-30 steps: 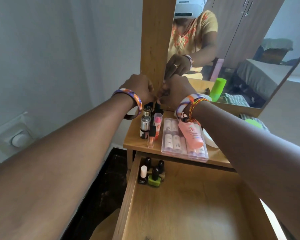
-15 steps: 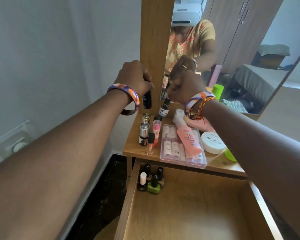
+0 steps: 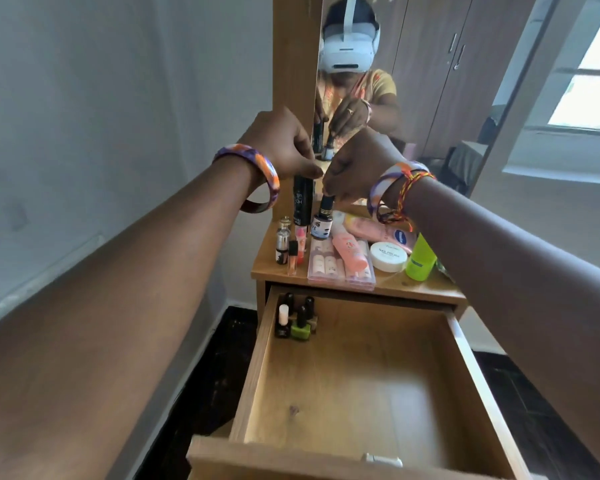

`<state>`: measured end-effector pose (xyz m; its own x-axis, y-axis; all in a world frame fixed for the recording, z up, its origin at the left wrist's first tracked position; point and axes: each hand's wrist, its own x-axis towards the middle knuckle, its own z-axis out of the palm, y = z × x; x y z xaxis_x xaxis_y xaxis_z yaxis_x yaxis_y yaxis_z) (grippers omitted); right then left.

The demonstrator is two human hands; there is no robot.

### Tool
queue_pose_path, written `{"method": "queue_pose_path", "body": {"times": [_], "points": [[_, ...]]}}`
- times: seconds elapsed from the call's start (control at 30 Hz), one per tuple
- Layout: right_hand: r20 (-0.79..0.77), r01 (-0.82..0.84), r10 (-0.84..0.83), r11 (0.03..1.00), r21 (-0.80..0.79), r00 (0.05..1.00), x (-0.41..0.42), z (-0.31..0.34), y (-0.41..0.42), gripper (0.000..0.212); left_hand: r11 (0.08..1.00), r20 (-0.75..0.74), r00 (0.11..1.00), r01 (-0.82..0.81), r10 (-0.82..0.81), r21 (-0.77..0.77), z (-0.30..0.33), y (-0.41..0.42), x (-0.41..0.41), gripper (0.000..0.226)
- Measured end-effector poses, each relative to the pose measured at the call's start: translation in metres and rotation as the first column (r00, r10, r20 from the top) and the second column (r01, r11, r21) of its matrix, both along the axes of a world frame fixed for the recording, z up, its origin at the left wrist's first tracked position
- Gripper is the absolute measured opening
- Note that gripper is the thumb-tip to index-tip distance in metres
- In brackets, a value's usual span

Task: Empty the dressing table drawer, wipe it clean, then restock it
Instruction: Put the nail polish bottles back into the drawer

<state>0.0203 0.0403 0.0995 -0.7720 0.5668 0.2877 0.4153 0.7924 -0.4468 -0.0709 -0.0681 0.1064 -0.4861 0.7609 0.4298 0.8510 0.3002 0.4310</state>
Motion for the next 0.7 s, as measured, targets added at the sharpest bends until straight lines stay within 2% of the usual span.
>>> {"method": "queue_pose_path", "body": {"times": [0.13,0.27,0.37,0.47,0.57,0.7], "points": [[0.104,-0.053,0.059,0.997,-0.059,0.993,0.017,-0.027,-0.022,0.002,0.985,0.097,0.995,0.036,-0.020,-0.169,-0.030,-0.020,0.018,0.021],[0.225,-0.045,0.050,0.999,-0.025,0.973,0.022,-0.080,-0.036,0.008,0.956,0.144,0.990,0.038,0.004,-0.291,-0.077,-0.031,0.030,0.018],[0.247,-0.029,0.040,0.999,-0.045,0.968,0.022,-0.120,-0.042,0.025,0.922,0.163,0.986,0.032,0.034,-0.386,-0.111,-0.033,0.035,0.022],[0.284,-0.042,0.065,0.995,-0.089,0.957,0.023,-0.151,-0.044,0.019,0.903,0.171,0.983,0.011,0.069,-0.429,-0.142,-0.032,0.034,0.025],[0.252,-0.018,0.059,0.987,-0.161,0.966,0.023,-0.171,-0.044,0.009,0.899,0.145,0.986,-0.007,0.079,-0.438,-0.163,-0.030,0.031,0.024],[0.234,-0.008,0.059,0.977,-0.213,0.970,0.019,-0.185,-0.043,0.009,0.881,0.077,0.993,-0.039,0.085,-0.472,-0.176,-0.028,0.028,0.022]]}}
